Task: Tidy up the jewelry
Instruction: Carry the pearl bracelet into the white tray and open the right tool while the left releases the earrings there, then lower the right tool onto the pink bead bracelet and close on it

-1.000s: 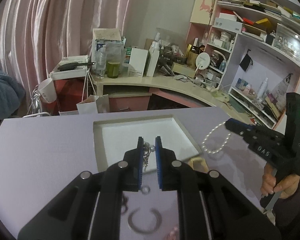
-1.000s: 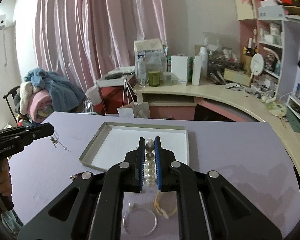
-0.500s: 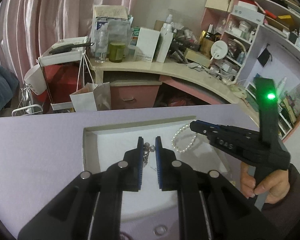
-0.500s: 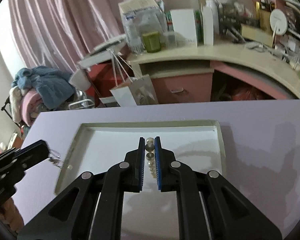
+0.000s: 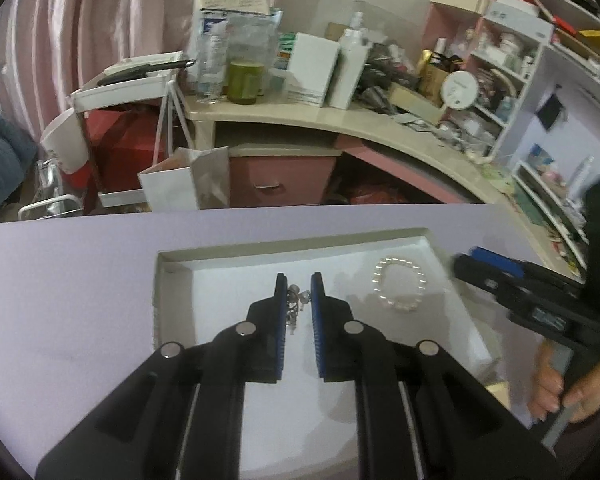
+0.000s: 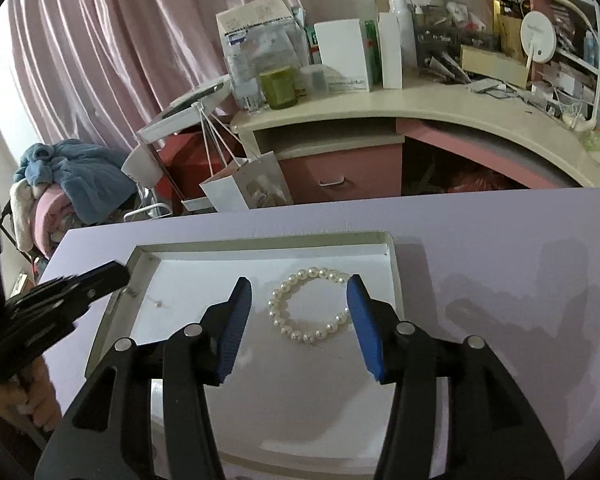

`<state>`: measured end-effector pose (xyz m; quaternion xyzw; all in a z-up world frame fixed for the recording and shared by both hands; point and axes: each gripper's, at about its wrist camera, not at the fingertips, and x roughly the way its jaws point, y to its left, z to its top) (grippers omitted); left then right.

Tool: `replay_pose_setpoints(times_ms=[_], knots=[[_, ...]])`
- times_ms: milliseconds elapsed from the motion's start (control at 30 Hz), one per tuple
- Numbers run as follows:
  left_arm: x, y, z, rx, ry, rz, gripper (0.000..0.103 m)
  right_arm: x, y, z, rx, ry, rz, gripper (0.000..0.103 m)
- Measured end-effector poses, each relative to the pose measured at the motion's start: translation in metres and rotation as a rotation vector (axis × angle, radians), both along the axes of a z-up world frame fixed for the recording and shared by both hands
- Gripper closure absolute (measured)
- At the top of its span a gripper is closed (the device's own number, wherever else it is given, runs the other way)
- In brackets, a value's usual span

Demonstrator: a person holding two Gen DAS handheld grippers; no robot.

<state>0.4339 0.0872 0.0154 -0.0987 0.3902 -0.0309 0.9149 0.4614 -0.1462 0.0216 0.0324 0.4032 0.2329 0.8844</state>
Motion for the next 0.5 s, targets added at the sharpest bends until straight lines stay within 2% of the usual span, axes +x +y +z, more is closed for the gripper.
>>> replay_pose_setpoints(times_ms=[67,133,300,500], knots=[[-0.001,0.004,0.001,-0.004,-0.001,0.019,0.082,-0.006,-0.002,0.0,0.001,-0.004,0.007,0.051],[-0.008,0.008,0.005,-0.007,-0.017,0.031,0.059,-0.017,-0.005,0.001,0.003,-0.014,0.016,0.051],[-0.042,0.019,0.026,-0.018,-0.063,0.059,0.053,-0.051,-0.017,0.012,0.023,-0.056,0.027,0.051],[-0.121,0.023,0.049,-0.017,-0.14,0.078,0.04,-0.118,-0.03,0.031,0.061,-0.128,0.048,0.05]])
